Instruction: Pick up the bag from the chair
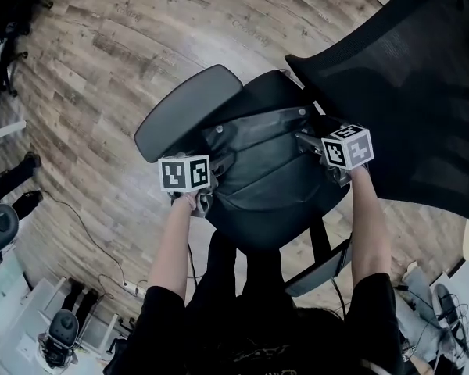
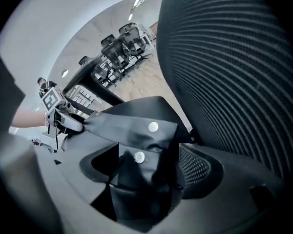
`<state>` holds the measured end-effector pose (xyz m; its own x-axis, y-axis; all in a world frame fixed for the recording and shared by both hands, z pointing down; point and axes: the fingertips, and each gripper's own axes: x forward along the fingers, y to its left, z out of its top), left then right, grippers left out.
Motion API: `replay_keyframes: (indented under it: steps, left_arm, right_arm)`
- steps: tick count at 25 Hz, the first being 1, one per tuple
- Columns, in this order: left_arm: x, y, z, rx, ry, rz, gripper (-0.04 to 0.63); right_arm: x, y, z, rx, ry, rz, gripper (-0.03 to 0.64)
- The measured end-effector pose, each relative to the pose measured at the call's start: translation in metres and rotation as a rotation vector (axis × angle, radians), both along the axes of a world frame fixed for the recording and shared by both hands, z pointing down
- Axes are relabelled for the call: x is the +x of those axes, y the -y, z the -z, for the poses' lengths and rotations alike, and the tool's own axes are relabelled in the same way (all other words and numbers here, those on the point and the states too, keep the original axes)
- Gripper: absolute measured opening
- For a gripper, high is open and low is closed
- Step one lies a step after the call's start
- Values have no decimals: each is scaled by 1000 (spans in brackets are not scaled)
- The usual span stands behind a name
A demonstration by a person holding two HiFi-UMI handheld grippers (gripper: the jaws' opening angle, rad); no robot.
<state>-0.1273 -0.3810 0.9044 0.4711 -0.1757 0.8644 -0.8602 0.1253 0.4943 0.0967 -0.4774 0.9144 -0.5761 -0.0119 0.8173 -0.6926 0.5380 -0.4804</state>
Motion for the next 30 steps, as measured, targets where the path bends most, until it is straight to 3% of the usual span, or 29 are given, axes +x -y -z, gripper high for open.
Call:
replay_keyframes:
  steps: [3, 9, 13, 14, 15, 16, 20, 25, 30]
  left_arm:
    - [3, 1, -1, 17, -2, -19, 403]
    - [4, -3, -6, 18, 80, -126, 403]
    - [6, -8, -8, 63, 120, -163, 387]
    - [10, -8, -7, 77, 114, -171, 373]
    - [15, -9, -8, 85, 103, -176, 285]
    - [18, -10, -10, 84, 97, -174, 266]
    - [16, -7, -17, 79, 97, -148, 251]
    - [21, -7, -5, 158, 100, -225, 177]
    - [31, -18, 19, 245, 73, -294, 143]
  right_arm:
    - [-2, -3, -14, -29, 4, 41, 385]
    - [-9, -7, -31, -68, 73, 41, 398]
    - [-19, -17, -32, -104, 135, -7, 323]
    - [-20, -18, -31, -92, 134, -4, 318]
    - [-19, -17, -30, -76, 130, 4, 320]
    - [-19, -16, -28, -58, 129, 13, 311]
    - [-17, -12, -21, 34, 136, 23, 257]
    - [-14, -9, -2, 152, 125, 5, 190]
    - [-8, -20, 31, 231, 139, -15, 170]
